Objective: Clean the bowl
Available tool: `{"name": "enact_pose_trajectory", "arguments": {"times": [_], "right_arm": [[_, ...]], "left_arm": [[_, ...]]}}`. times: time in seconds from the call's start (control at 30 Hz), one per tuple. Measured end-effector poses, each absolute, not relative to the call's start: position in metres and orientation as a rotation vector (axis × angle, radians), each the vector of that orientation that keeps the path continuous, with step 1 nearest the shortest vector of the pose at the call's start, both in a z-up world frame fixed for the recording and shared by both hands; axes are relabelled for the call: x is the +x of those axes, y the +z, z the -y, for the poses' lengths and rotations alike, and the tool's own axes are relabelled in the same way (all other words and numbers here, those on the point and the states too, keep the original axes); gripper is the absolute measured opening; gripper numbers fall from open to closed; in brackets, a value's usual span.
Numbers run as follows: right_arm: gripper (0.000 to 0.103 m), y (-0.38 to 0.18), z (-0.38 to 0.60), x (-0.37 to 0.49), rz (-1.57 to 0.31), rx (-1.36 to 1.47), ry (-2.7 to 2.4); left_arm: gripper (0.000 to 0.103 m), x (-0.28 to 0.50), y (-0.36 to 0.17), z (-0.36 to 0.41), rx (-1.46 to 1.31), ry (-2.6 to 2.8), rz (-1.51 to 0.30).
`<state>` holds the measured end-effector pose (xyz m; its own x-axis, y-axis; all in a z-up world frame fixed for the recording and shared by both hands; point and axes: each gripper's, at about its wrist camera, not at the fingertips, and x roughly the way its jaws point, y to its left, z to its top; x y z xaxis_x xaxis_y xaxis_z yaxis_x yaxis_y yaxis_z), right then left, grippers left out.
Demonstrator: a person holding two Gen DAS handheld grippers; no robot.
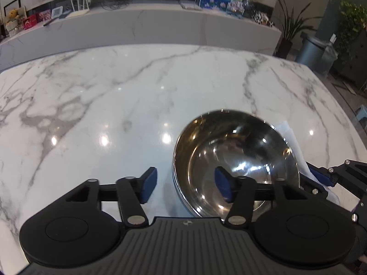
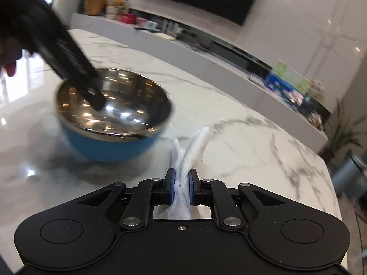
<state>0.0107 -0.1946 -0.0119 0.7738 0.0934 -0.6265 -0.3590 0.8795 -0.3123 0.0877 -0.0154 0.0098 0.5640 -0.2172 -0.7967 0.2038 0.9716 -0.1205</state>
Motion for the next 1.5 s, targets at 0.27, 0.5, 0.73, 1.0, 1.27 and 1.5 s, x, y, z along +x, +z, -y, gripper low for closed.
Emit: {"name": "enact_pose_trajectory", "arguments": {"times": [0.27,0.5,0.73,1.0,1.27,1.5], "right_arm": [[0.011,-0.019,0.200,0.014,-0.710,-0.384,0.221],[0.032,-0.008,0.209,0.006,-0.718,-0.264,0.177],[0.057,0.019,0.227,-0.013,-0.717,-0.070,0.135],[0.071,0.028,0.237,-0.043,-0.706,0.102,0.131],[0.072,0.020,0.217,-0.065,-0.738,0.111,0.127],[0.072,0.023,0.209,-0.076,-0.719,0.110,0.117]], "left_arm": [[0.074,0.081,0.013,0.010,-0.047,-0.248,-0.912],[0.081,0.072,0.023,-0.004,-0.090,-0.243,-0.876],[0.083,0.056,0.037,-0.004,-0.081,-0.237,-0.852],[0.083,0.039,0.037,0.002,-0.078,-0.245,-0.850],[0.102,0.015,0.010,0.004,-0.065,-0.181,-0.875],[0.102,-0.001,0.005,0.004,-0.057,-0.151,-0.839]]}}
